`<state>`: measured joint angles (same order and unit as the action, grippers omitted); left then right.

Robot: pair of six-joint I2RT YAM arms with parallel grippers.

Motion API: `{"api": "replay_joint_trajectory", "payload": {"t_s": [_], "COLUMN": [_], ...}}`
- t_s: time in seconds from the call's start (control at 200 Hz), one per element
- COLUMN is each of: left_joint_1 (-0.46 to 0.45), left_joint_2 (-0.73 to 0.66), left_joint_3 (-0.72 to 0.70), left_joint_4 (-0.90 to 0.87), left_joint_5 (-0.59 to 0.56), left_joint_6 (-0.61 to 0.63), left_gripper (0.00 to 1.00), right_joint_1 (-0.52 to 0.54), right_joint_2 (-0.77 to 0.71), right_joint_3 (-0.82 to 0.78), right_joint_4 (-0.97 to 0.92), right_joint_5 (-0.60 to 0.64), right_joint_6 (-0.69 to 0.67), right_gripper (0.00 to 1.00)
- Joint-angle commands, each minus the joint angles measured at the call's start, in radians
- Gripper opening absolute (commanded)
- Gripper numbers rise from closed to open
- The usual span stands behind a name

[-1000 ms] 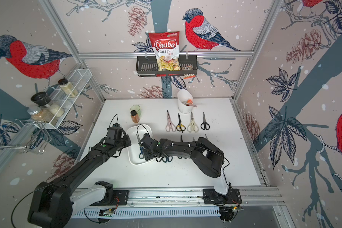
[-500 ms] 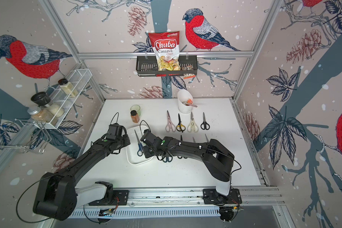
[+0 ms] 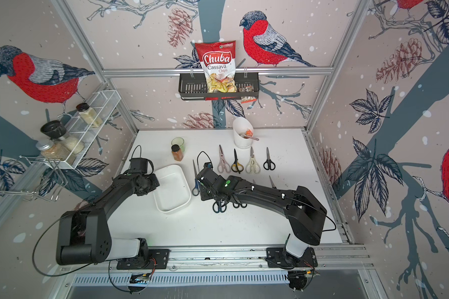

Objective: Take the scissors out of the storage box
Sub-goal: Place the storage box at the center of the board, then place the scissors at the center of the board.

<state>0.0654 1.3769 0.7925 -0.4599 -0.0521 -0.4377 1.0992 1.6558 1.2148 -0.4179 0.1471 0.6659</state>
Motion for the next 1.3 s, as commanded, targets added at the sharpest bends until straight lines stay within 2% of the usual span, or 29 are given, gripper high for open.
{"api": "replay_joint_trajectory", "payload": {"t_s": [0.0,0.045,0.085,0.105,0.135,0.16,0.245,0.265,0.325,0.34,0.355,0.545,0.82,1.175,1.251,1.291], "left_joint_1": [0.042,0.064,0.08,0.088,0.095,0.096,0.096,0.096,0.096,0.096,0.096,0.096,0.096,0.093,0.088,0.085], "left_joint_2": [0.007,0.004,0.001,-0.001,-0.004,-0.006,-0.016,-0.018,-0.026,-0.029,-0.032,-0.12,-0.267,-0.327,-0.329,-0.332], "left_joint_3": [0.01,0.005,0.002,0.001,0.0,0.001,0.012,0.016,0.039,0.045,0.051,0.118,0.082,0.032,0.03,0.029], "left_joint_4": [-0.03,-0.026,-0.021,-0.018,-0.016,-0.017,-0.018,-0.022,-0.041,-0.045,-0.049,-0.068,-0.039,-0.08,-0.079,-0.076], "left_joint_5": [-0.039,-0.04,-0.033,-0.026,-0.017,-0.013,0.014,0.016,0.017,0.017,0.017,0.056,0.294,0.346,0.347,0.344], "left_joint_6": [0.016,0.018,0.019,0.017,0.012,0.005,0.004,0.002,-0.002,-0.005,-0.006,-0.03,-0.077,-0.057,-0.048,-0.038], "left_gripper": [0.0,0.05,0.14,0.22,0.48,0.59,0.71,0.8,0.82,0.93,0.95,0.95,0.93,0.93,0.93,0.93], "right_joint_1": [0.002,0.005,0.006,0.007,0.009,0.012,0.024,0.027,0.031,0.031,0.031,0.047,0.062,0.075,0.074,0.074], "right_joint_2": [0.012,0.021,0.031,0.035,0.045,0.053,0.088,0.098,0.125,0.131,0.14,0.25,0.358,0.423,0.425,0.421], "right_joint_3": [-0.004,-0.005,-0.003,-0.002,0.001,0.005,0.021,0.028,0.047,0.051,0.056,0.142,0.209,0.249,0.259,0.263], "right_joint_4": [-0.068,-0.082,-0.094,-0.1,-0.109,-0.114,-0.13,-0.136,-0.146,-0.148,-0.15,-0.201,-0.28,-0.27,-0.28,-0.283], "right_joint_5": [0.055,0.058,0.056,0.055,0.053,0.047,0.037,0.034,0.021,0.018,0.016,-0.028,-0.006,-0.02,-0.011,-0.005], "right_joint_6": [0.06,0.074,0.084,0.089,0.097,0.102,0.117,0.124,0.139,0.142,0.146,0.167,0.232,0.264,0.264,0.261], "right_gripper": [0.0,0.0,0.0,0.0,0.0,0.0,0.0,0.0,0.0,0.0,0.0,0.0,0.0,0.0,0.1,0.19]}}
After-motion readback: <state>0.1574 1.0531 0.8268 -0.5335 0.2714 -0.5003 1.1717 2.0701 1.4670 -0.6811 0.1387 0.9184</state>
